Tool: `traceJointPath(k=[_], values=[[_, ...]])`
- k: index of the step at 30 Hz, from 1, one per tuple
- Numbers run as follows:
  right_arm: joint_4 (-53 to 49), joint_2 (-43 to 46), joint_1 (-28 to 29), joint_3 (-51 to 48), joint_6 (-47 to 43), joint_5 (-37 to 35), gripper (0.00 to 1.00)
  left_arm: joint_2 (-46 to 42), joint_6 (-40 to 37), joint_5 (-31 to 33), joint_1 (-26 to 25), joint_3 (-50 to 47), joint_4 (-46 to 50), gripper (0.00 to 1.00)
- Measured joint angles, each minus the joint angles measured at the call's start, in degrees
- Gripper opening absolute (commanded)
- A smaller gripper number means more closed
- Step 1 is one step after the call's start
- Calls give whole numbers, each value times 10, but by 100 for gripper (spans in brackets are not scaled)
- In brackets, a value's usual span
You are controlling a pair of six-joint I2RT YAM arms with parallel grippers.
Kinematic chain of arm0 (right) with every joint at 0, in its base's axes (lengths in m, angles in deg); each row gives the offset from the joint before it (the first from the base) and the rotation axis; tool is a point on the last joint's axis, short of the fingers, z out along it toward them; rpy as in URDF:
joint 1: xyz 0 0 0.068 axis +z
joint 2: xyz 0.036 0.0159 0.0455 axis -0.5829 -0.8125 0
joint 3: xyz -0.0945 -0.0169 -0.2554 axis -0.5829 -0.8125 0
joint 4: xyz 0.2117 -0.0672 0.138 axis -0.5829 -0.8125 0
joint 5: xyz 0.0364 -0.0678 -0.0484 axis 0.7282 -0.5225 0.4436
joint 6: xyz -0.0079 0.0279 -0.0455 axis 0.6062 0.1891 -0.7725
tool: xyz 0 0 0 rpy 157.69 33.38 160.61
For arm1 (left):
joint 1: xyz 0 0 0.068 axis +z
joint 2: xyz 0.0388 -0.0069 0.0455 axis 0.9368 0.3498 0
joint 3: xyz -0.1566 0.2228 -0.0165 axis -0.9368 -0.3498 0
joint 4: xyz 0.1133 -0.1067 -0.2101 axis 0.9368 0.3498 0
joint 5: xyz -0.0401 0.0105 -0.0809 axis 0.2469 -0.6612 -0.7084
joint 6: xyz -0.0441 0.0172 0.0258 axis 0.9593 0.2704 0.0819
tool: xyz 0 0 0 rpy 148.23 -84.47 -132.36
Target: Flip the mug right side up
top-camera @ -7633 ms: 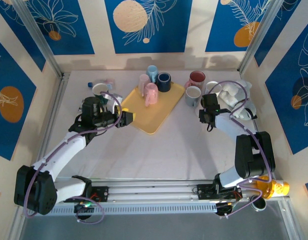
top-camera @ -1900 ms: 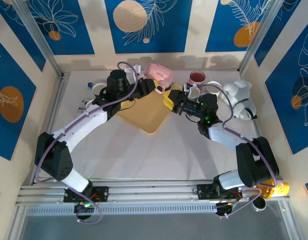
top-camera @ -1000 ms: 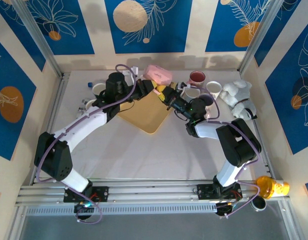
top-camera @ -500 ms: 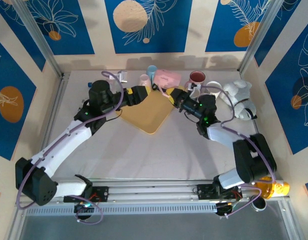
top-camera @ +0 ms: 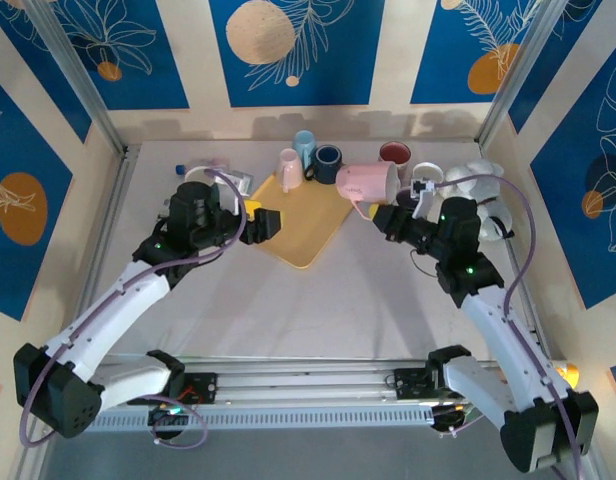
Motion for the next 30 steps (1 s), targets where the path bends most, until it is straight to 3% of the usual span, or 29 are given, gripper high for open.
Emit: traceJointPath(k=[9, 17, 30], values=[[-167, 25, -3, 0, -235, -75, 0, -3, -27, 8, 0, -33, 3, 73], [-212, -15, -5, -9, -308, -141, 0, 2, -36, 10, 0, -45, 0, 72], [-211, -137, 18, -9, -415, -175, 0, 26, -59, 9, 0, -50, 2, 68]])
